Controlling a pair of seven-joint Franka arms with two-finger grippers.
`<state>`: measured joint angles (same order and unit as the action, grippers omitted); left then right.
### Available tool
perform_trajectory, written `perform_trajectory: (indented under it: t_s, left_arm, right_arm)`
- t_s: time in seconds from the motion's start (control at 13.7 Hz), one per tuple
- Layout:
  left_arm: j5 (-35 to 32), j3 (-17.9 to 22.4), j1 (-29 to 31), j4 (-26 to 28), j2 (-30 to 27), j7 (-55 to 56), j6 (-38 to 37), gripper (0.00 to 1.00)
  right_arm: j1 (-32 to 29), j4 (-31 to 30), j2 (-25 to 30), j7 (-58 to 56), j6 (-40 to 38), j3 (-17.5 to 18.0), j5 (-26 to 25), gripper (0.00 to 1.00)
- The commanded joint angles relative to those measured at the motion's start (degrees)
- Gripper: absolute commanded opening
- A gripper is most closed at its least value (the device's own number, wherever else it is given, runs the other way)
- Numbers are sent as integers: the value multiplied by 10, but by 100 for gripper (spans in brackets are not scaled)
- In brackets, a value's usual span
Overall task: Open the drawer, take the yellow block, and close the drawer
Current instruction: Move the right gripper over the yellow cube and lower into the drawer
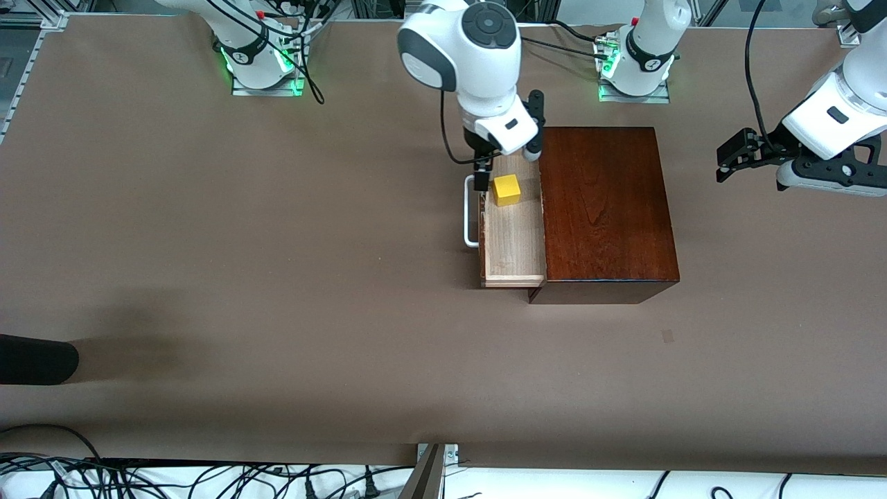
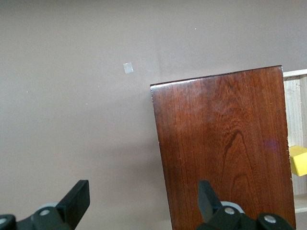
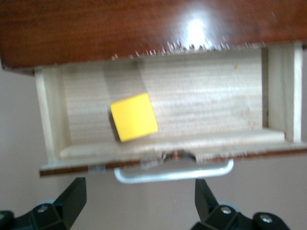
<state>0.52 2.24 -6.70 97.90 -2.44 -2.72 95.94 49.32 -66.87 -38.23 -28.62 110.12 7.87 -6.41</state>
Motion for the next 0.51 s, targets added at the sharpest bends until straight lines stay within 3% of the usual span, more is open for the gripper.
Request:
perform_trajectory:
  t_s: [0.0, 0.44]
  left_arm:
    - [-12, 0, -2, -10, 2, -9, -8, 100]
    - [-13, 0, -2, -10, 2, -9, -9, 100]
  right_arm:
    - [12, 30, -42, -49, 40, -6, -19, 100]
    - [24, 53, -83, -86, 48, -7, -24, 100]
